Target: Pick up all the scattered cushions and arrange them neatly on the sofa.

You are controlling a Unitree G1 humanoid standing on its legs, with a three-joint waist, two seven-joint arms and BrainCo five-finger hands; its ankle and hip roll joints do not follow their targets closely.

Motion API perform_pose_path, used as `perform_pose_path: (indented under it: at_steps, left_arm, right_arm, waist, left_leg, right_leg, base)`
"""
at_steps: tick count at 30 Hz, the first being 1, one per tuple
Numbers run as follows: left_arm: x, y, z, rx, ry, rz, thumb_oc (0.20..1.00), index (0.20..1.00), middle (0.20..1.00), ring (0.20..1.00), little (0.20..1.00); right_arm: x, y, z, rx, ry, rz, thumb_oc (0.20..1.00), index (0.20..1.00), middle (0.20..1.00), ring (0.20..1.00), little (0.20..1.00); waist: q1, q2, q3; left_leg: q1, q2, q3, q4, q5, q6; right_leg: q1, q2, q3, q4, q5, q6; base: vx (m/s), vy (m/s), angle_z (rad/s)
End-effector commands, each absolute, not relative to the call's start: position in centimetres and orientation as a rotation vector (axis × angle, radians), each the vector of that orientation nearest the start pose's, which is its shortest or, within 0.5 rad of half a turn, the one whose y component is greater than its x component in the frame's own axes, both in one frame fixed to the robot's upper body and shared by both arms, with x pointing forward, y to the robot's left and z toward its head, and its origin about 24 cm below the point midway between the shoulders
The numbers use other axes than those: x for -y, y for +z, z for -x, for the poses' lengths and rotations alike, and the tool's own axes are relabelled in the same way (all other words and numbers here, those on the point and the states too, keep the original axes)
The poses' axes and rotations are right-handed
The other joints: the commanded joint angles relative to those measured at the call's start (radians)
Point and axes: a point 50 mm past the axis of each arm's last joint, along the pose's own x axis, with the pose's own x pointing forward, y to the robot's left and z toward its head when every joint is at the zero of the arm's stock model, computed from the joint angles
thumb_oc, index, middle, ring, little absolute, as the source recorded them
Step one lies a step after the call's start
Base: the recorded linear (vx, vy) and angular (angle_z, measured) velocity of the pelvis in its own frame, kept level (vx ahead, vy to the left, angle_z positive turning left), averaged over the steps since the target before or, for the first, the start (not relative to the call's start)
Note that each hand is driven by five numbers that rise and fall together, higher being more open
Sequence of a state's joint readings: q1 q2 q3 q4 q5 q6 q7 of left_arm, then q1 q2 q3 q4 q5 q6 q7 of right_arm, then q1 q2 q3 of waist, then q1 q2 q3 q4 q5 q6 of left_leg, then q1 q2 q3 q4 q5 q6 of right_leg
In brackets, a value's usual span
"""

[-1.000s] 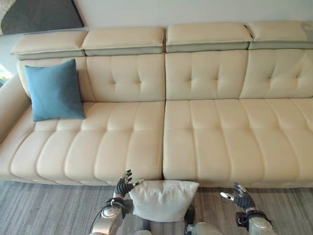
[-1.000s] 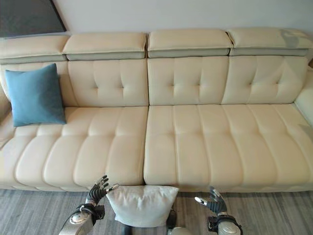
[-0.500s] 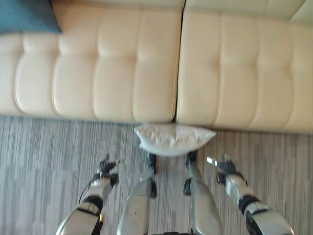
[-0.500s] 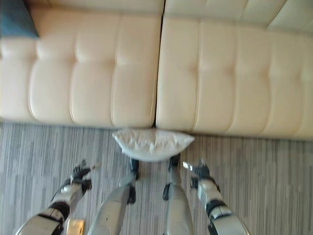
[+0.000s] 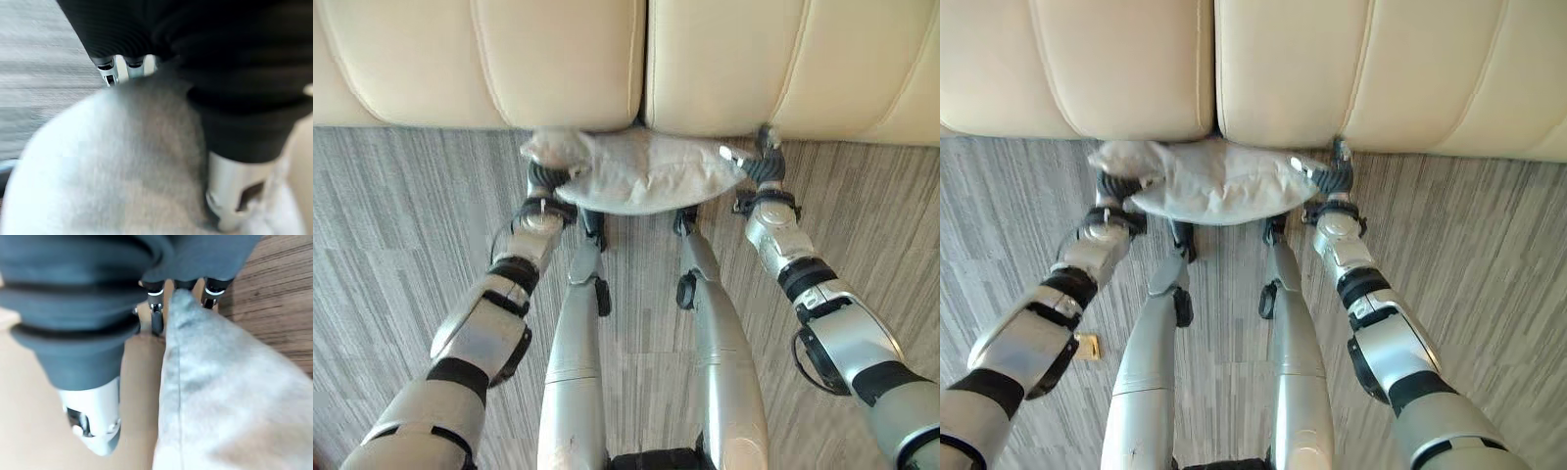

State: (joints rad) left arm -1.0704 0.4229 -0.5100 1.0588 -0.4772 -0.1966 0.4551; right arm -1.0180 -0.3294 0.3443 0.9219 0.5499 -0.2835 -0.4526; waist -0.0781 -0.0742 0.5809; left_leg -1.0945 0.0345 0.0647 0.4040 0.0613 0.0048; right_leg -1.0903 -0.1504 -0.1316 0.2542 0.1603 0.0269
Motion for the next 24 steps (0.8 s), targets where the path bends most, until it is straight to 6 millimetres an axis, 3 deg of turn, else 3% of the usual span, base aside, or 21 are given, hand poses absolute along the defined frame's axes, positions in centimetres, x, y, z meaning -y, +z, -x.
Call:
perform_pose_path:
  at_steps: [1,2,3,4,5,6,7,8,10,12,16,20,21,22,24]
  left_arm:
    - [-13.1,19.9,-41.0,0.36,0.172,-0.212,1.0,1.0,1.0,1.0,1.0]
    - [-13.1,19.9,-41.0,0.36,0.172,-0.211,1.0,1.0,1.0,1.0,1.0]
    - [-10.3,21.1,-40.8,0.401,0.099,-0.169,1.0,1.0,1.0,1.0,1.0]
    - [-10.3,21.1,-40.8,0.4,0.099,-0.169,1.0,1.0,1.0,1.0,1.0]
    - [-8.9,21.5,-40.7,0.414,0.061,-0.138,1.0,1.0,1.0,1.0,1.0]
    - [-5.6,21.0,-40.0,0.383,-0.056,0.006,1.0,1.0,1.0,1.0,1.0]
    - [-5.6,21.1,-40.0,0.384,-0.056,0.006,0.796,0.796,0.796,0.796,0.796]
    - [-3.1,20.1,-39.1,0.334,-0.143,0.141,0.2,0.2,0.2,0.2,0.2]
    - [-1.9,19.5,-38.7,0.302,-0.186,0.21,0.2,0.2,0.2,0.2,0.2]
    - [0.6,17.2,-37.2,0.2,-0.285,0.351,0.2,0.2,0.2,0.2,0.2]
    - [1.4,15.7,-36.3,0.16,-0.335,0.407,0.2,0.2,0.2,0.2,0.2]
    - [-1.0,14.2,-35.4,0.178,-0.35,0.423,0.2,0.2,0.2,0.2,0.2]
    - [-2.5,12.5,-34.8,0.152,-0.344,0.424,0.2,0.2,0.2,0.2,0.2]
    - [-2.6,12.4,-34.7,0.15,-0.344,0.424,0.2,0.2,0.2,0.2,0.2]
    - [-5.5,10.6,-33.8,0.142,-0.307,0.415,0.2,0.2,0.2,0.2,0.2]
  right_arm:
    - [12.1,20.7,-40.3,0.403,-0.111,-0.02,1.0,1.0,1.0,1.0,1.0]
    - [12.1,20.7,-40.3,0.403,-0.112,-0.02,1.0,1.0,1.0,1.0,1.0]
    - [11.2,22.2,-40.4,0.44,-0.097,-0.05,1.0,1.0,1.0,1.0,1.0]
    - [11.2,22.2,-40.4,0.439,-0.097,-0.05,1.0,1.0,1.0,1.0,1.0]
    - [10.9,22.6,-40.4,0.448,-0.089,-0.074,0.504,0.504,0.504,0.504,0.504]
    - [10.2,23.1,-40.3,0.45,-0.079,-0.166,0.2,0.2,0.2,0.2,0.2]
    - [10.2,23.2,-40.4,0.451,-0.079,-0.166,0.2,0.2,0.2,0.2,0.2]
    - [9.6,22.6,-40.4,0.42,-0.066,-0.224,0.2,0.2,0.2,0.2,0.2]
    - [9.4,22.2,-40.4,0.405,-0.059,-0.238,0.2,0.2,0.2,0.2,0.2]
    - [8.7,20.4,-40.1,0.354,-0.029,-0.267,0.2,0.2,0.2,0.2,0.2]
    - [8.9,18.0,-39.6,0.298,-0.035,-0.34,0.2,0.2,0.2,0.2,0.2]
    - [10.2,14.5,-37.8,0.264,-0.01,-0.417,0.2,0.2,0.2,0.2,0.2]
    - [10.9,12.4,-36.8,0.228,0.005,-0.391,0.2,0.2,0.2,0.2,0.2]
    - [10.9,12.3,-36.8,0.226,0.005,-0.392,0.2,0.2,0.2,0.2,0.2]
    - [12.2,9.5,-34.8,0.181,0.026,-0.351,0.2,0.2,0.2,0.2,0.2]
  waist:
    - [0.0,0.05,-0.064]
    - [0.001,0.051,-0.062]
    - [0.0,0.055,-0.062]
    - [0.001,0.055,-0.062]
    - [0.001,0.057,-0.062]
    - [0.002,0.061,-0.061]
    - [0.001,0.062,-0.062]
    - [0.001,0.063,-0.069]
    - [0.002,0.062,-0.071]
    - [-0.003,0.053,-0.084]
    - [-0.007,0.048,-0.107]
    - [-0.014,0.043,-0.153]
    - [-0.009,0.039,-0.163]
    - [-0.009,0.038,-0.156]
    - [-0.001,0.032,-0.186]
  left_leg:
    - [-0.072,0.021,-0.072,0.009,-0.034,-0.06]
    - [-0.066,0.023,-0.073,0.009,-0.04,-0.062]
    - [-0.091,0.019,-0.075,0.021,-0.038,-0.062]
    - [-0.09,0.02,-0.075,0.021,-0.039,-0.062]
    - [-0.094,0.018,-0.073,0.023,-0.038,-0.062]
    - [-0.089,0.015,-0.071,0.012,-0.037,-0.064]
    - [-0.093,0.014,-0.071,0.013,-0.034,-0.063]
    - [-0.088,0.012,-0.069,0.001,-0.03,-0.063]
    - [-0.077,0.012,-0.068,-0.009,-0.026,-0.063]
    - [-0.038,0.014,-0.062,-0.051,-0.017,-0.07]
    - [0.05,0.013,-0.053,-0.105,-0.007,-0.077]
    - [0.213,0.009,-0.045,-0.184,-0.002,-0.088]
    - [0.296,0.006,-0.043,-0.213,0.001,-0.089]
    - [0.31,0.006,-0.043,-0.22,0.003,-0.089]
    - [0.436,0.006,-0.034,-0.269,0.004,-0.088]
  right_leg:
    - [-0.062,-0.016,0.099,0.084,-0.105,0.072]
    - [-0.057,-0.014,0.099,0.087,-0.11,0.073]
    - [-0.085,-0.013,0.103,0.101,-0.114,0.071]
    - [-0.084,-0.013,0.103,0.101,-0.114,0.071]
    - [-0.089,-0.012,0.104,0.101,-0.114,0.07]
    - [-0.088,-0.01,0.104,0.096,-0.113,0.069]
    - [-0.092,-0.012,0.104,0.096,-0.11,0.07]
    - [-0.086,-0.012,0.102,0.082,-0.105,0.069]
    - [-0.073,-0.012,0.1,0.068,-0.099,0.07]
    - [-0.029,-0.009,0.093,0.016,-0.085,0.071]
    - [0.056,-0.01,0.081,-0.032,-0.072,0.075]
    - [0.218,-0.01,0.063,-0.1,-0.062,0.089]
    - [0.31,-0.015,0.045,-0.136,-0.06,0.093]
    - [0.324,-0.015,0.044,-0.143,-0.058,0.093]
    - [0.451,-0.021,0.03,-0.181,-0.059,0.099]
  base:
    - [0.05,-0.027,0.03]
    - [0.04,-0.028,0.04]
    - [0.03,-0.014,0.07]
    - [0.02,-0.022,0.05]
    - [0.02,-0.018,0.07]
    - [0.01,-0.015,0.05]
    - [0.01,-0.005,0.08]
    - [0.0,-0.001,0.08]
    - [0.0,-0.002,0.03]
    - [0.0,0.0,0.0]
    - [-0.01,-0.004,-0.04]
    - [0.0,0.001,0.03]
    - [0.02,-0.005,-0.21]
    - [0.03,-0.012,-0.32]
    - [0.07,0.0,-0.01]
